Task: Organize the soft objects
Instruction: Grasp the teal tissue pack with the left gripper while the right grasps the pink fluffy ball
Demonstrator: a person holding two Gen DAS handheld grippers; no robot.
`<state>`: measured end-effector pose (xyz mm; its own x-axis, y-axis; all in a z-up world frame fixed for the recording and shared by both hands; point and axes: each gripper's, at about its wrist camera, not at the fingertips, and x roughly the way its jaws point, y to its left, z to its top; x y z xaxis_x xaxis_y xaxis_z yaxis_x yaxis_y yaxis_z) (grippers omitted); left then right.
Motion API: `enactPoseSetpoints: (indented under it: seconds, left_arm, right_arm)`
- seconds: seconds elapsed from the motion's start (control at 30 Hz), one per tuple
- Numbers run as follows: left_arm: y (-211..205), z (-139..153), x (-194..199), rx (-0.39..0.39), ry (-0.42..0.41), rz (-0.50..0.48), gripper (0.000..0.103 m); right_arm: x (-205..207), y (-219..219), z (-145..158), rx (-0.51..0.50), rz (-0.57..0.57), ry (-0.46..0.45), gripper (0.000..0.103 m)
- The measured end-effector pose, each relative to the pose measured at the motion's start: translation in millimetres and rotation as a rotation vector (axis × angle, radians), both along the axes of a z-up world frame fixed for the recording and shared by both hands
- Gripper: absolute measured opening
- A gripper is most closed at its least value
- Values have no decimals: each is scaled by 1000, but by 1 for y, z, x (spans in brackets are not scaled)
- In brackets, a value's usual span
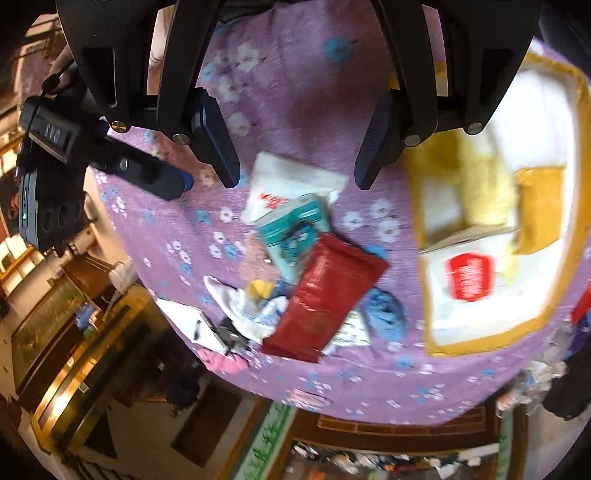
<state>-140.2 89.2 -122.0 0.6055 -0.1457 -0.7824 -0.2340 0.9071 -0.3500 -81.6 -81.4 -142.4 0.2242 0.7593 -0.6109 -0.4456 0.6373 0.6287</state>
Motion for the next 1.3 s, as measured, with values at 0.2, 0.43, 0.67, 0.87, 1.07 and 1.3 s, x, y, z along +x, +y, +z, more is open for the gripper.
enactPoseSetpoints:
  seconds: [0.2,0.43,0.67,0.87,1.07,1.3]
  left_arm:
    - [-6,-6,33,-38,15,-11,65]
    - [-22,-22,73,175,79,-9,43]
    - [-6,-23,51,158,47,4,14]
    - [4,-21,28,56,29,13,14]
    - [11,-17,15,-23,-22,32,14]
    - [15,-17,4,-51,-31,37,13]
  right_arm:
    - [10,-13,3,-13,-52,-26,80]
    - [30,-25,-9,-4,-78,16,80]
    - [41,-7,-7,-33,-49,0,79]
    - [48,30,-4,-129,12,-76,78]
    - [62,64,-19,-243,43,-81,76]
    - [59,67,-29,-301,13,-84,42]
